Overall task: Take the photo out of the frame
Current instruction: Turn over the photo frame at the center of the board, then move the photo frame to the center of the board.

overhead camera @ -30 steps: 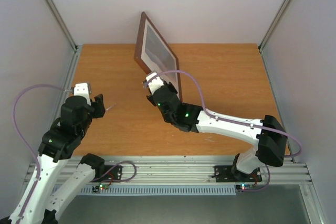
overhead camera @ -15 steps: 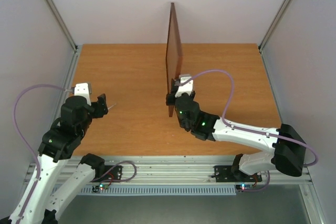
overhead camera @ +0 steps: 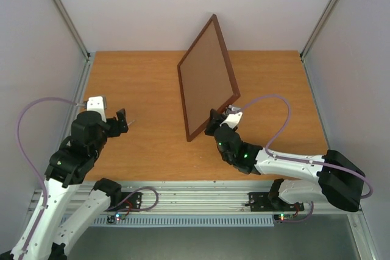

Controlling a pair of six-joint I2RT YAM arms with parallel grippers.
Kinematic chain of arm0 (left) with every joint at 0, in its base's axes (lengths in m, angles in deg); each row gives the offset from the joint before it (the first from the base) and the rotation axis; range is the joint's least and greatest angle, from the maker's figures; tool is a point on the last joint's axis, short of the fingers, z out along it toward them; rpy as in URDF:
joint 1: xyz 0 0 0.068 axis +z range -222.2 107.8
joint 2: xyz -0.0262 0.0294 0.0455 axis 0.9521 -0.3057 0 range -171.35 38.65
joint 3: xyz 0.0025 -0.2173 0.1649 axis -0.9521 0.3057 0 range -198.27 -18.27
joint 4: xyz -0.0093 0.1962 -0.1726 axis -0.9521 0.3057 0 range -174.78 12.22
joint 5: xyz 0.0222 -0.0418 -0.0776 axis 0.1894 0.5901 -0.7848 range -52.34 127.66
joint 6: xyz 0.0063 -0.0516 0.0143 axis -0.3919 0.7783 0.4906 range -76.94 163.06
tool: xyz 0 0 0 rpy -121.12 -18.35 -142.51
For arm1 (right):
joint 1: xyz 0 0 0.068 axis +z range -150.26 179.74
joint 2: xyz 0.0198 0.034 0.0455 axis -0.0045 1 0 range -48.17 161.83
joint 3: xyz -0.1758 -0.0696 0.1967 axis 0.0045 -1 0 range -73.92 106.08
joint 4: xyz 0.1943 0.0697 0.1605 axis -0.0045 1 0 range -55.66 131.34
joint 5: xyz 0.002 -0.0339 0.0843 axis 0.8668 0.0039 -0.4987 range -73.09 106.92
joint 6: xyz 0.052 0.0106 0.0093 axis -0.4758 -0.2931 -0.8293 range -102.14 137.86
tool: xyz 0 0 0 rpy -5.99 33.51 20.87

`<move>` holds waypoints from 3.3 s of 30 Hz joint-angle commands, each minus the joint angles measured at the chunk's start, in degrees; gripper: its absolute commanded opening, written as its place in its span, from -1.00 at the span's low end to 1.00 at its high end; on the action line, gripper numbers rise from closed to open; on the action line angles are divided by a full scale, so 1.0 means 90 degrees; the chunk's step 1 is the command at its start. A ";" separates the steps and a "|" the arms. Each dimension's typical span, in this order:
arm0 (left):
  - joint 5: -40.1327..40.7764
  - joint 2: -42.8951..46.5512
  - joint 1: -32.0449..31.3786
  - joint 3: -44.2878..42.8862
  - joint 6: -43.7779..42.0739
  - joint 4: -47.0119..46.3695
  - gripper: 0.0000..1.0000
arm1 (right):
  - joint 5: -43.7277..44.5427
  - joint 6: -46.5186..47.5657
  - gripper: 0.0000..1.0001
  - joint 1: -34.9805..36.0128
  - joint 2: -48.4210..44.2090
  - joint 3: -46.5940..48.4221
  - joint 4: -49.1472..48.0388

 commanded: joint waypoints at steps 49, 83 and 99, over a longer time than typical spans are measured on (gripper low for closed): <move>-0.0173 -0.0375 0.0041 0.0029 -0.0097 -0.0279 0.99 | -0.1745 -0.5771 0.44 0.0050 0.1655 -0.2039 -0.0885; -0.2103 -0.2324 0.0041 0.0149 0.1563 -0.0831 0.99 | -0.5873 0.1672 0.92 -0.4063 -0.0375 0.1270 0.5522; -0.2719 -0.5347 0.0041 -0.0003 0.1520 -0.2461 0.99 | -0.7154 0.2846 0.65 -0.5499 0.2993 0.3124 0.5193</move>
